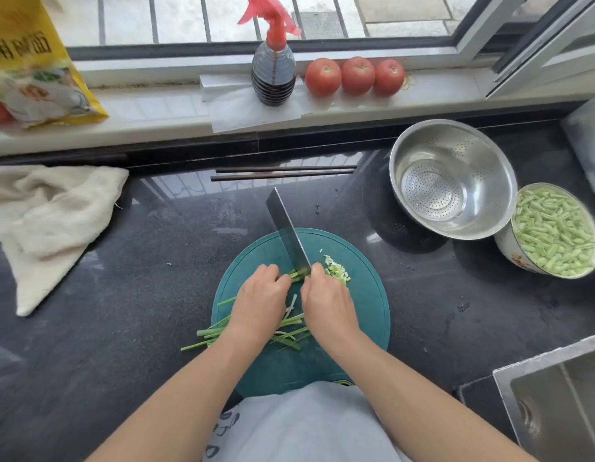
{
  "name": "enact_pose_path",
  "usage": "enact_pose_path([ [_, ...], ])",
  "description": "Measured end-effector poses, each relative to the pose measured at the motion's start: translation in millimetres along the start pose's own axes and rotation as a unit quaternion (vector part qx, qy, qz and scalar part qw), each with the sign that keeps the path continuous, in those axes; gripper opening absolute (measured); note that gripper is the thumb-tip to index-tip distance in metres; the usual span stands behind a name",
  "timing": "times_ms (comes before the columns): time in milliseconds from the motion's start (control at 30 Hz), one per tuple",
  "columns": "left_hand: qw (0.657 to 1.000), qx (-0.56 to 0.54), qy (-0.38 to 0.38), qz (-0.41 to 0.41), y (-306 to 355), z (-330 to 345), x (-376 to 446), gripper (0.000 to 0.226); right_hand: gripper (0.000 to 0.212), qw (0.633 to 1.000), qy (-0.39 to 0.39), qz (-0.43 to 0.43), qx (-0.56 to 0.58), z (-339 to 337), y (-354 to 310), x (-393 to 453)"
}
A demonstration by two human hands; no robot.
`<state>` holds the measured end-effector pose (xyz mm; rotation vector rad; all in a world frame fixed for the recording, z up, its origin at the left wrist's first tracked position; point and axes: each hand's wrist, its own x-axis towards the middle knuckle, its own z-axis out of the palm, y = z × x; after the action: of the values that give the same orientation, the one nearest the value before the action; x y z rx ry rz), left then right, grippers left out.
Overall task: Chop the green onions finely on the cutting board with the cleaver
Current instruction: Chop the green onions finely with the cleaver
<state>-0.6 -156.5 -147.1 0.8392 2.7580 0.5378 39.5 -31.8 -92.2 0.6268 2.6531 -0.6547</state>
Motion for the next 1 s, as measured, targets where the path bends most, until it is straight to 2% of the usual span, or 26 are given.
enact_pose_path([
  [267,1.000,0.008,0.009,0.016,-2,4,-5,0.021,0.019,1.000,-0.004,0.013,-0.011,-10,32,-36],
  [467,0.999,0.024,0.010,0.043,-4,4,-7,0.021,0.018,0.999,-0.039,-0.004,-0.021,-2,15,-37],
  [567,0.998,0.025,0.004,0.050,-4,3,-6,0.021,0.013,0.998,-0.026,-0.011,-0.048,6,5,-27],
  [700,0.997,0.031,-0.008,0.071,-6,1,-7,0.022,0.013,0.999,-0.003,-0.021,-0.027,5,-11,-3],
  [900,0.998,0.034,-0.017,0.054,-6,-1,-14,0.023,0.015,0.999,-0.003,-0.036,-0.020,2,-5,-1],
  [1000,1.000,0.015,-0.016,0.016,-4,-1,-15,0.028,0.016,1.000,-0.004,-0.011,-0.027,-4,12,-9],
])
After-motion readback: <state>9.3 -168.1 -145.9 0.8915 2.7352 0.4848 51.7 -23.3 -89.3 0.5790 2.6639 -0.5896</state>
